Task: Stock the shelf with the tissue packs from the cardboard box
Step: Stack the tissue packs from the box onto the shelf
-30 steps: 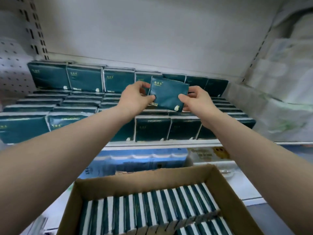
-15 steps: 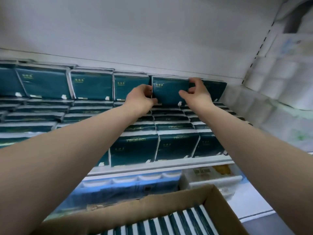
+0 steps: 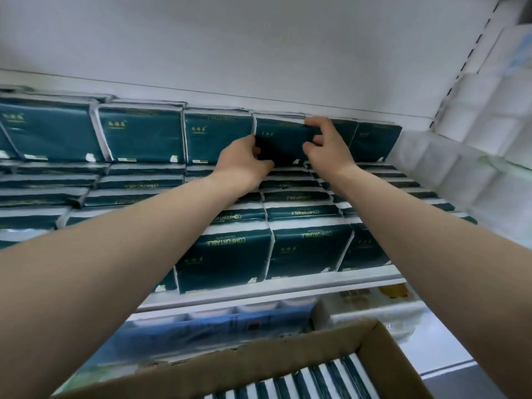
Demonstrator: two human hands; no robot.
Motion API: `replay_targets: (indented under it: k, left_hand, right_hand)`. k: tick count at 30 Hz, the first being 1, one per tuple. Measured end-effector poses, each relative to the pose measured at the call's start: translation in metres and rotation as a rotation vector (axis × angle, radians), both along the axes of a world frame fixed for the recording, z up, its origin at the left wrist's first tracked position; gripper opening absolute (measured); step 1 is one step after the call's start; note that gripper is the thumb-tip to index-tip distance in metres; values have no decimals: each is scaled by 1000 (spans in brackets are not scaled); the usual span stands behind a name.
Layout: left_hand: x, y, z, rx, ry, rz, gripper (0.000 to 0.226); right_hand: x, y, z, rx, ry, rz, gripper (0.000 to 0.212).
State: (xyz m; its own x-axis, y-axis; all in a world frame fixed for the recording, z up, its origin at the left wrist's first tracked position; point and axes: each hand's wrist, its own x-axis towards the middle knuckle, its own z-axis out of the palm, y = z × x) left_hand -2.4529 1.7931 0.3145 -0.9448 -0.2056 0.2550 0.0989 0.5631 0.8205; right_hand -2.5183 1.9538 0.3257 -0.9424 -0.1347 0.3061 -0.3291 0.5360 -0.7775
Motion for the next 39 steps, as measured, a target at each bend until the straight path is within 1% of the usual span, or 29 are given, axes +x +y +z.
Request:
replay_targets:
  k: [2, 4, 6, 9, 12, 16, 22, 27, 31, 34, 37, 39]
  left_hand:
    - [1, 2, 0, -27, -7, 11, 43]
    - [2, 2, 0, -53, -11, 24, 35]
    - [3, 3, 2, -55, -18, 34, 32]
    - [6, 3, 9, -37, -31, 42, 33]
    - [15, 2, 16, -20, -22, 30, 39]
    - [31, 0, 23, 36, 31, 10, 51]
    - [68, 7, 31, 89, 155, -46, 39]
    - [109, 18, 22, 134, 212, -104, 34]
    - [148, 29, 5, 185, 203, -189, 29]
    - [175, 35, -14, 206, 186, -213, 27]
    - [200, 42, -45, 229, 139, -249, 28]
    - [218, 48, -70, 228, 93, -281, 28]
  right_hand:
    - [-2, 0, -3, 35, 3, 25, 50]
    - [-3, 1, -3, 74, 6, 52, 55]
    - [-1, 2, -1, 100, -9, 63, 59]
    - [7, 4, 6, 103, -25, 60, 65]
    - [21, 8, 17, 104, 1, 18, 67]
    - [42, 16, 26, 48, 63, -20, 56]
    - [85, 26, 27, 19, 118, -32, 41]
    - [137, 34, 9, -9, 124, -2, 37]
    - [181, 41, -15, -51, 119, -3, 33]
    - [211, 48, -37, -60, 126, -26, 30]
    - [241, 57, -67, -77, 123, -20, 25]
    - [260, 64, -91, -99, 73, -26, 21]
